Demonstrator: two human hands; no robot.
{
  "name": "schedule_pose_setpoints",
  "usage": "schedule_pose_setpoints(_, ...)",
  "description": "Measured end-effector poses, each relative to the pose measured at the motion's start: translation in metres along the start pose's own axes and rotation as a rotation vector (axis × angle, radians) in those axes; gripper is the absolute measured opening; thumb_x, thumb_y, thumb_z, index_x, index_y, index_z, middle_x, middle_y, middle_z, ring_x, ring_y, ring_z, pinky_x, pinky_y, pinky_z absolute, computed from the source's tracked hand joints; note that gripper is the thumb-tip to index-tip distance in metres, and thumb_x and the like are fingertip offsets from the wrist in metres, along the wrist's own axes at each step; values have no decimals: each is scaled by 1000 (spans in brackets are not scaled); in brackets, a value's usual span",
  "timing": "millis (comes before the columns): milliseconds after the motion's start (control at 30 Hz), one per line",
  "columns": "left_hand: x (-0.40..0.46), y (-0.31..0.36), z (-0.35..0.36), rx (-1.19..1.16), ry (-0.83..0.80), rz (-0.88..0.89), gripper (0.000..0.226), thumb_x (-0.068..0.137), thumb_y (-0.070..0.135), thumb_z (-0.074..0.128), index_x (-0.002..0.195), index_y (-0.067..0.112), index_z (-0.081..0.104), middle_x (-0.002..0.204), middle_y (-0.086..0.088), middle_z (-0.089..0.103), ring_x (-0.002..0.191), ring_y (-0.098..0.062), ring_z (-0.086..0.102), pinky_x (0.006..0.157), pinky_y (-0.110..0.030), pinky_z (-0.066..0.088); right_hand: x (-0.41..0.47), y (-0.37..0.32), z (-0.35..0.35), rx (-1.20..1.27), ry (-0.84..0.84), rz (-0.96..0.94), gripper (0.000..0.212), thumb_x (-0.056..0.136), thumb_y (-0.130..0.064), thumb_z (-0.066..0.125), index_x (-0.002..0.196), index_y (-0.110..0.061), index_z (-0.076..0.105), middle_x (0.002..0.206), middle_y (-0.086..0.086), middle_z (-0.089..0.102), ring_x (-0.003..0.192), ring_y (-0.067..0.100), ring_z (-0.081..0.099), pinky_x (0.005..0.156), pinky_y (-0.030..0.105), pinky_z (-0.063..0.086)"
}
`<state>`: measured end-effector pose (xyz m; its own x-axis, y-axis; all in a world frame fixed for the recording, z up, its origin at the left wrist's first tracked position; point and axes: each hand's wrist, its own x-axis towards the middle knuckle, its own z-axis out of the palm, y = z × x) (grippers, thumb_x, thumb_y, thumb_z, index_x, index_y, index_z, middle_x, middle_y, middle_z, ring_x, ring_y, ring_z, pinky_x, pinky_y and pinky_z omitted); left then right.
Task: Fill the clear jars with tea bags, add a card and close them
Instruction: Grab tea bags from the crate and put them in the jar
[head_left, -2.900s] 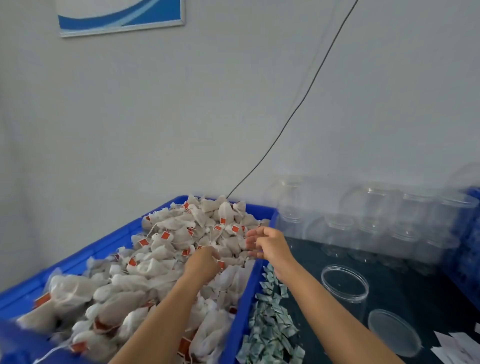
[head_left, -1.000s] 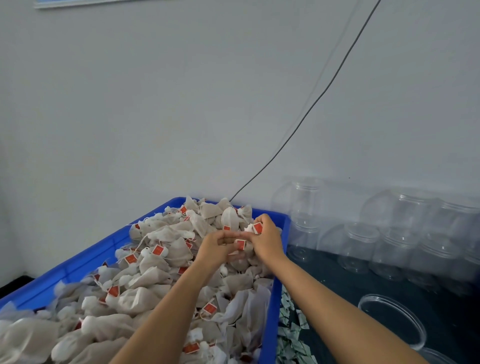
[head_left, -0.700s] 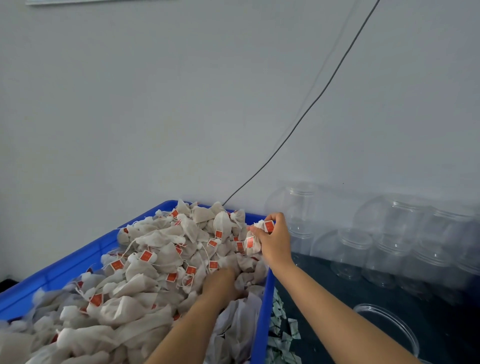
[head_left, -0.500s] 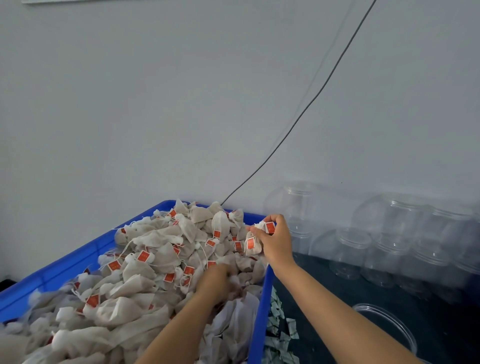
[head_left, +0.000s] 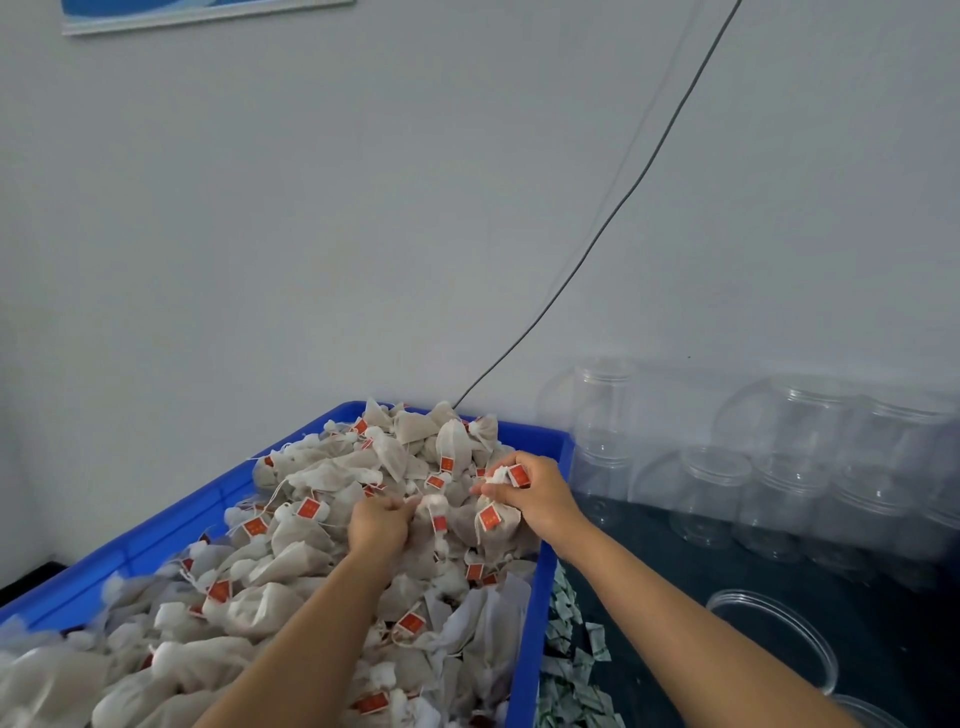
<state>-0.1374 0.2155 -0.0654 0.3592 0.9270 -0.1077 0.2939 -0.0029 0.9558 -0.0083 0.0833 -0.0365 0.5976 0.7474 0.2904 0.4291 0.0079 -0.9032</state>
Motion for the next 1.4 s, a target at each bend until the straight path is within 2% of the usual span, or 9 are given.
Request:
schedule_pose_setpoints(167, -5, 20, 6, -289, -71, -172, 22, 85, 5, 70, 68, 0, 57, 64, -14, 59, 60, -22, 57, 59, -32, 55, -4, -7, 10, -180, -253, -112, 66, 81, -16, 75, 140, -31, 47, 137, -16, 47, 123, 1, 42, 102, 23, 35)
schedule_pose_setpoints(333, -11, 20, 1, -169, -178, -2, 20, 87, 16, 71, 74, 1, 70, 66, -10, 66, 57, -18, 60, 57, -29, 53, -4, -9, 23, -236, -154, -102, 26, 85, -21, 71, 111, -20, 68, 102, -13, 65, 89, -7, 57, 72, 3, 36)
schedule_pose_setpoints(500, -4, -4, -22, 694, 62, 347, 24, 98, 6, 47, 110, 17, 65, 109, -4, 66, 93, -20, 64, 78, -32, 55, -7, -3, 16, -315, 85, -134, 16, 86, -18, 70, 101, -15, 69, 95, -10, 63, 84, -5, 54, 74, 5, 39)
schedule_pose_setpoints(667, 1, -19, -19, 1203, -70, 479, 44, 97, 11, 51, 138, 26, 46, 142, 0, 45, 133, -25, 37, 103, -34, 41, -11, 3, 13, -334, 165, -112, 16, 85, -18, 71, 101, -15, 70, 93, -9, 63, 91, 6, 59, 85, 23, 50)
schedule_pose_setpoints(900, 6, -17, -29, 1032, -173, 417, 37, 92, 12, 54, 124, 30, 52, 121, 3, 62, 110, -17, 57, 90, -30, 52, -10, 8, 13, -301, 217, -113, 16, 86, -19, 71, 101, -16, 70, 89, -15, 57, 89, 5, 58, 85, 25, 53)
schedule_pose_setpoints(1033, 4, -14, -32, 1250, -222, 479, 40, 92, 17, 55, 129, 23, 43, 125, -3, 57, 114, -21, 53, 87, -31, 49, -11, 8, 13, -298, 215, -107, 15, 86, -19, 70, 101, -17, 69, 87, -17, 56, 91, 8, 60, 86, 31, 55)
schedule_pose_setpoints(1167, 2, -17, -32, 1405, -256, 518, 19, 90, 25, 56, 108, 22, 56, 113, 0, 63, 108, -20, 56, 81, -29, 46, -13, 8, 13, -313, 206, -107, 14, 87, -19, 70, 101, -17, 68, 87, -15, 56, 93, 11, 62, 85, 31, 55)
schedule_pose_setpoints(1300, 2, -19, -34, 1224, -205, 523, 10, 92, 24, 54, 82, 25, 50, 92, 6, 56, 88, -16, 55, 69, -25, 40, -12, 9, 14, -342, 219, -106, 18, 89, -20, 67, 106, -14, 68, 93, -11, 57, 92, 8, 59, 84, 25, 54)
schedule_pose_setpoints(1400, -1, -18, -35, 1044, -175, 507, 10, 96, 20, 48, 101, 26, 53, 99, 2, 61, 91, -18, 61, 68, -27, 45, -12, 10, 13, -336, 224, -107, 20, 90, -20, 66, 108, -14, 67, 98, -8, 61, 93, 7, 59, 86, 25, 53)
